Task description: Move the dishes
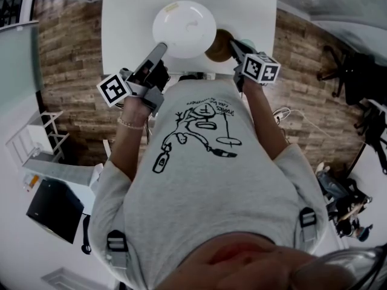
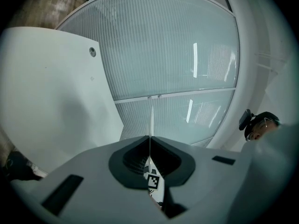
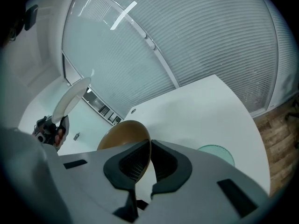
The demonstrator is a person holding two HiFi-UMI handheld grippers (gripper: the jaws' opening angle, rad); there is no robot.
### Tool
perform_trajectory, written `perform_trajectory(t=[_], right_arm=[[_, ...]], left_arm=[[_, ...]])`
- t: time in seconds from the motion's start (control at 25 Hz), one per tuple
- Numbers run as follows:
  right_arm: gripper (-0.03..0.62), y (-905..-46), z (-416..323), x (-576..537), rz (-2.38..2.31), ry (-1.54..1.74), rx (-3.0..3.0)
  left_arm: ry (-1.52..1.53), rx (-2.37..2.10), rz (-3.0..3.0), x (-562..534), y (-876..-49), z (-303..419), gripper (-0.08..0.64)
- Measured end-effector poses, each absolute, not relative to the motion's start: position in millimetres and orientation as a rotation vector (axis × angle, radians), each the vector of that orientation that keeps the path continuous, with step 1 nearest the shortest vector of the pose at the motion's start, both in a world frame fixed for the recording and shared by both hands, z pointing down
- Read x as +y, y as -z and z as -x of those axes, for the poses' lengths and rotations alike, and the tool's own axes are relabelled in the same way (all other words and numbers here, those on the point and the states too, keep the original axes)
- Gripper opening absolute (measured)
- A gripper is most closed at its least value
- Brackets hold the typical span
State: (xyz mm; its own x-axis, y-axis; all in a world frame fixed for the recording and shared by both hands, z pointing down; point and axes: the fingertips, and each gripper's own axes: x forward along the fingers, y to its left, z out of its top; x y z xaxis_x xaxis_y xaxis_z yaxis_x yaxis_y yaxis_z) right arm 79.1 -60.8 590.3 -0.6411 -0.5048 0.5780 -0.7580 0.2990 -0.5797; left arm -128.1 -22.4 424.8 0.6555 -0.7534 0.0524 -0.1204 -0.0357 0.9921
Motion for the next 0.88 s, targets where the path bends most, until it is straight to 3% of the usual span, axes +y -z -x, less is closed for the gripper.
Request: perform_trajectory(t=[0.88], right_arm=[[0.043,-651.8,-67.0,-53.5,-1.278,-1.312,-2.172]], left_arm=[[0.600,-0.736,-1.572,-20.0,-410.3,126.0,0.009]])
